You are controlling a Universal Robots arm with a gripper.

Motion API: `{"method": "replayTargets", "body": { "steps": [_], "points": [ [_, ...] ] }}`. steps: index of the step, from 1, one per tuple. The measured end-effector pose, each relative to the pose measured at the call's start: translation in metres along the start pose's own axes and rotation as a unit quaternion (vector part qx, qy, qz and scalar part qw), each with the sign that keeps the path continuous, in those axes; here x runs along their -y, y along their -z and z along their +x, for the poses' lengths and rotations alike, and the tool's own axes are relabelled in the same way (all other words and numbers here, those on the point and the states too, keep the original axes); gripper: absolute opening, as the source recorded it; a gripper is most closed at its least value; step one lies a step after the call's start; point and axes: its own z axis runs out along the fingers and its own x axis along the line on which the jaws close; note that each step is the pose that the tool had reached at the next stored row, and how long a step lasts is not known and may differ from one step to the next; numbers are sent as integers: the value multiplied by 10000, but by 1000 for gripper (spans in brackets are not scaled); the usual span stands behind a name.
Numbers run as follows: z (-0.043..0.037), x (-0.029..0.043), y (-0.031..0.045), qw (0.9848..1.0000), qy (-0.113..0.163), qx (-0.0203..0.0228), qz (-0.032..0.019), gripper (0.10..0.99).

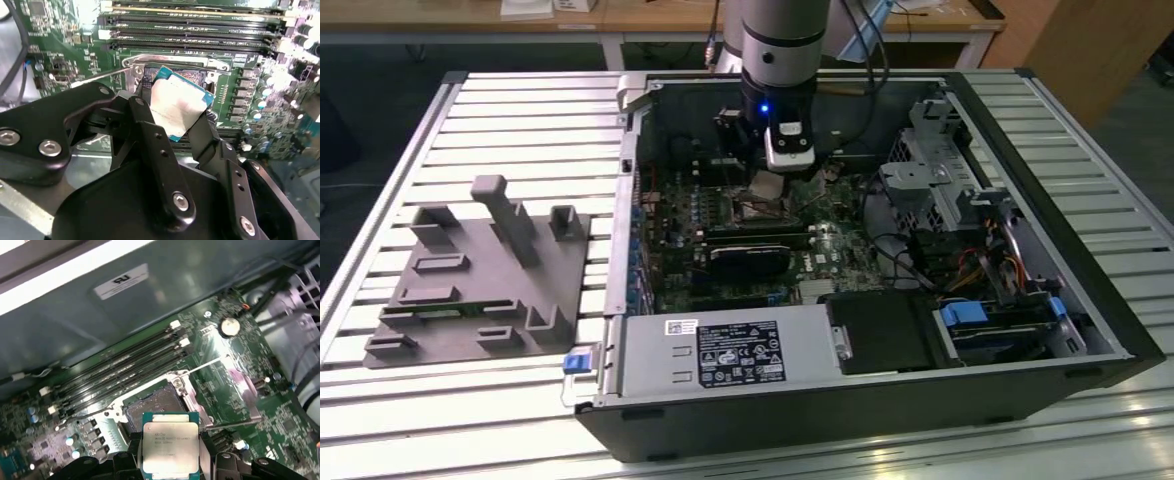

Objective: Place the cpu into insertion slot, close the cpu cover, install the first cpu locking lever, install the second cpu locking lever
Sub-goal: 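Place the cpu into insertion slot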

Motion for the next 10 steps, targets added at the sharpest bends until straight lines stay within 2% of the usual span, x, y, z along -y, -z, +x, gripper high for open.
{"method": "replayTargets", "body": {
  "steps": [5, 10],
  "points": [
    [0, 0, -1, 9992, -400, 39, 15, 537],
    [0, 0, -3, 9968, -800, 75, 27, 537]
  ]
}}
